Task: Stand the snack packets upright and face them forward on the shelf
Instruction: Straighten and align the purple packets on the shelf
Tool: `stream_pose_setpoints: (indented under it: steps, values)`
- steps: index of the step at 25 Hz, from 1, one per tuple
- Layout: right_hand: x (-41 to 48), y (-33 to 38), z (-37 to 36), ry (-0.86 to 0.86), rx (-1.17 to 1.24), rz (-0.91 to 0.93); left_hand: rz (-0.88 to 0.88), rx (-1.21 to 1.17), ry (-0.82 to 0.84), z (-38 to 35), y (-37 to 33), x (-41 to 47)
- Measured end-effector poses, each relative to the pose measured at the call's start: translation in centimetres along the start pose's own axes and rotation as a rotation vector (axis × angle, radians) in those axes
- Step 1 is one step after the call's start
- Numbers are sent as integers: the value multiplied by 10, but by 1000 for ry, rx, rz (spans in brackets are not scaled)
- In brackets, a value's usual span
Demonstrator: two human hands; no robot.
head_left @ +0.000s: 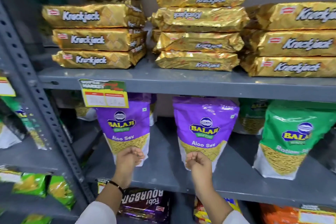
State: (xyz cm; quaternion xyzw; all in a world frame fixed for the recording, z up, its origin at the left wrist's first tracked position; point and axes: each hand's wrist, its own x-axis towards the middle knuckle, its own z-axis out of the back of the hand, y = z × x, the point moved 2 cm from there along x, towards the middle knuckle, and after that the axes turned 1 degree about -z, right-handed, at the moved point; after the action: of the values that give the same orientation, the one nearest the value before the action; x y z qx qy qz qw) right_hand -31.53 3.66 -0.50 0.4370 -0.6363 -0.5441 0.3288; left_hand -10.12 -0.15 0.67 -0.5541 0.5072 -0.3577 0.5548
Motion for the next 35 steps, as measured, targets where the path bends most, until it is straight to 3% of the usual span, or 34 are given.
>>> stream_pose_setpoints:
  steps: [3,6,15,22,35]
  values:
    - [-1,-14,-38,139,-26,-143,-32,-170,-177,57,-4,25]
    - [1,-27,-73,201,-2,-248,-12,-212,-218,97,-10,53]
    - [1,-47,-139,242,-6,-225,185,232,246,105,-13,80]
    - [5,-51,-140,285,-78,-188,190,235,280,100,-21,89]
    - [13,-57,-140,211,-114,-255,219,161,299,97,-21,78]
